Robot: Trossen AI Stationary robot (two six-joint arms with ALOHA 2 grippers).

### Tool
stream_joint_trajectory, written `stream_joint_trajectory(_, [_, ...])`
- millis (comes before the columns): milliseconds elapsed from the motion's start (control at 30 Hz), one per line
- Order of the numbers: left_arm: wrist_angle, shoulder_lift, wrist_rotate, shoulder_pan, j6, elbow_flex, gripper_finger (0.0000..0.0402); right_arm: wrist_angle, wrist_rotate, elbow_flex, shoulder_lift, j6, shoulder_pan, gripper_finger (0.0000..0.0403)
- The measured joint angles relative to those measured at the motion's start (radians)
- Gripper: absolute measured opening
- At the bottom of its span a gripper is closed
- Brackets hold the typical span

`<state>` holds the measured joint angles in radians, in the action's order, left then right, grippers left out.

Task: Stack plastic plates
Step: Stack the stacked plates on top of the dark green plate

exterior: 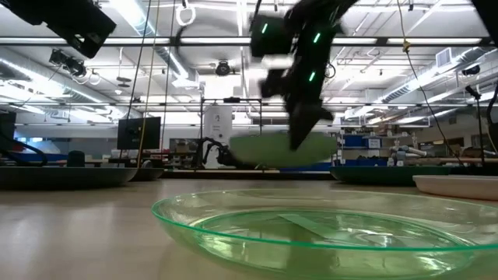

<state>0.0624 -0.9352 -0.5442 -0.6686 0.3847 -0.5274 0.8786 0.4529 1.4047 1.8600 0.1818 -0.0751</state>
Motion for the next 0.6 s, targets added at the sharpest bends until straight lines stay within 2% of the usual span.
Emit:
stream_joint_trajectory(167, [-0.051,-0.001,-0.031,-0.063,-0.04,0.0,0.0011,0.279,0.002,-0.008,-0.145,-0.278,0.021,0.0028])
stream_joint_trajectory(233, [-0.115,-0.012,-0.037,-0.085,-0.106,0.0,0.0011,0.324,0.04,-0.035,-0.201,-0.364,0.01,0.0028])
stream_joint_trajectory(300, [-0.184,-0.027,-0.038,-0.108,-0.179,0.0,0.0011,0.332,0.081,-0.084,-0.257,-0.429,-0.01,0.0028])
stream_joint_trajectory(400, [-0.275,-0.063,-0.037,-0.133,-0.263,-0.001,0.0011,0.323,0.06,-0.19,-0.312,-0.515,-0.058,0.0028])
stream_joint_trajectory(600, [-0.288,-0.113,-0.033,-0.158,-0.264,0.0,0.0011,0.223,0.021,-0.38,-0.38,-0.567,-0.159,0.0028])
